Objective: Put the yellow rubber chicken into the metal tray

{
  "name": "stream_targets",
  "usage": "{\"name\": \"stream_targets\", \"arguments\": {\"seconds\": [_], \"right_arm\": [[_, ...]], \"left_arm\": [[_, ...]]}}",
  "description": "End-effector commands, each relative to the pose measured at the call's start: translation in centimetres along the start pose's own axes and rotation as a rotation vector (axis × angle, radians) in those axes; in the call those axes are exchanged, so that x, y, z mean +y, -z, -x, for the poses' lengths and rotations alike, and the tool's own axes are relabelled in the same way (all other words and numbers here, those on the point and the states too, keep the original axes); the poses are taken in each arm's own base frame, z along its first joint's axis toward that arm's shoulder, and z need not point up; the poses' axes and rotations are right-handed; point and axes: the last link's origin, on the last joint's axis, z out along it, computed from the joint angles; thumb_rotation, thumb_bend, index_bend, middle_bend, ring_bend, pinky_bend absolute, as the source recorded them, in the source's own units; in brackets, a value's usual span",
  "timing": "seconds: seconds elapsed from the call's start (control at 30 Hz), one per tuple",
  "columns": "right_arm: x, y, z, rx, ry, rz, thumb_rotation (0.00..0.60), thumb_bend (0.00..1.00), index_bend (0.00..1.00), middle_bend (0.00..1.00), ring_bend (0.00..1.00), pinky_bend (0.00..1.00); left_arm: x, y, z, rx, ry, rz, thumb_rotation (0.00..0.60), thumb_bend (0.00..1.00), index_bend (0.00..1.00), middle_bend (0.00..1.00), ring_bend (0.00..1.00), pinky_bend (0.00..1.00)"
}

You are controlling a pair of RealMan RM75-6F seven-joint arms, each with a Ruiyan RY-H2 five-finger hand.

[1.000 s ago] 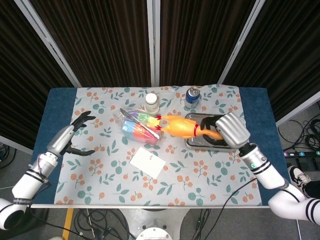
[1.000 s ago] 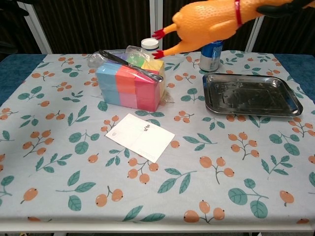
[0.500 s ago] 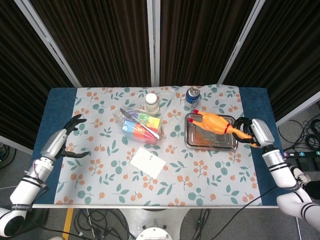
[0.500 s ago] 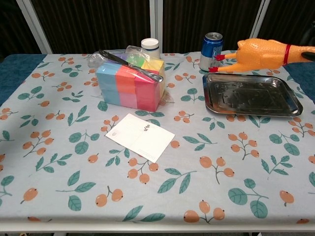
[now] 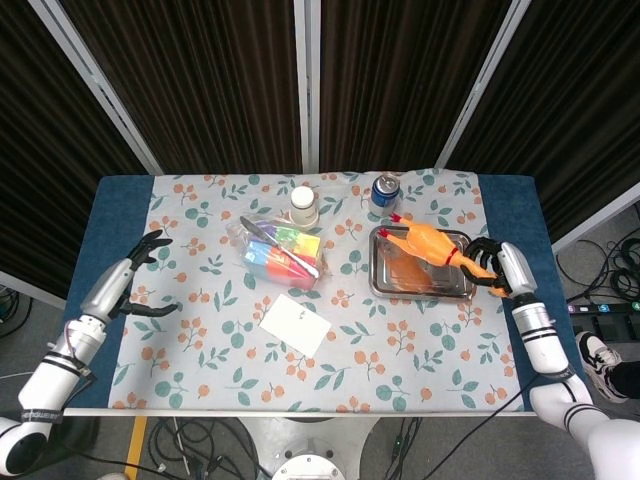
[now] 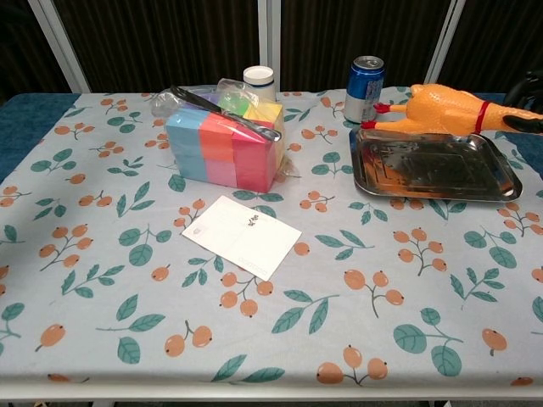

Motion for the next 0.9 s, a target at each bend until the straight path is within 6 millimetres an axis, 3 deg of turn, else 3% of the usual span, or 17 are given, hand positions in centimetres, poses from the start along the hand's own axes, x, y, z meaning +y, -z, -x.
{"name": "stream_targets", "arguments": {"seconds": [0.03,0.13,0.23,0.5,0.6,0.7,0.8,0.9], "right_arm": [[0.3,-0.1,1.1,-0.030,0.003,0.004,0.600,0.11,0.84,0.73,0.64,0.86],[0.7,0.1,1.6,-0.068,0.009,0.016,0.600,0.05,0.79,0.68,0.60,0.80],[1.1,0.2,1.9,-0.095,0.026,0.028,0.600,0.00,0.66,0.59,0.52,0.71],[1.7,0.1,1.1,-0.104,0.049,0.059,0.600,0.00,0.04,0.22,0.16,0.34],[1.4,0.3,0.1,-0.090,0.055,0.027,0.600,0.00,0.00,0.13,0.09,0.27],[0.4,1.0,-1.7,-0.062,0.074,-0.046,0.600,0.00,0.00,0.10,0.07,0.24],[-0.6,2.6,-3.9,-0.038,0.160,-0.125,0.600,0.00,0.00,0.15,0.08,0.24],[-1.7,5.1,-6.5,-0.005,0.330,-0.175,0.600,0.07,0.06,0.27,0.14,0.25]], "left_arm": [[0.0,0.0,-0.1,-0.001,0.002,-0.002,0.600,0.06,0.18,0.08,0.09,0.21],[-0.1,0.0,-0.1,0.000,0.007,-0.005,0.600,0.06,0.18,0.08,0.09,0.21],[-0.3,0.1,-0.1,0.000,0.012,-0.009,0.600,0.06,0.18,0.08,0.09,0.21],[-0.6,0.3,-0.3,0.010,0.018,-0.013,0.600,0.06,0.18,0.08,0.09,0.21],[-0.7,0.4,-0.7,0.026,0.017,-0.010,0.600,0.06,0.18,0.08,0.09,0.21],[-0.9,0.7,-1.3,0.048,-0.023,-0.012,0.600,0.06,0.18,0.08,0.09,0.21],[-1.5,1.2,-1.9,0.061,-0.094,-0.028,0.600,0.06,0.18,0.08,0.09,0.21],[-2.3,2.0,-2.4,0.089,-0.198,-0.057,0.600,0.06,0.18,0.09,0.09,0.21]]}}
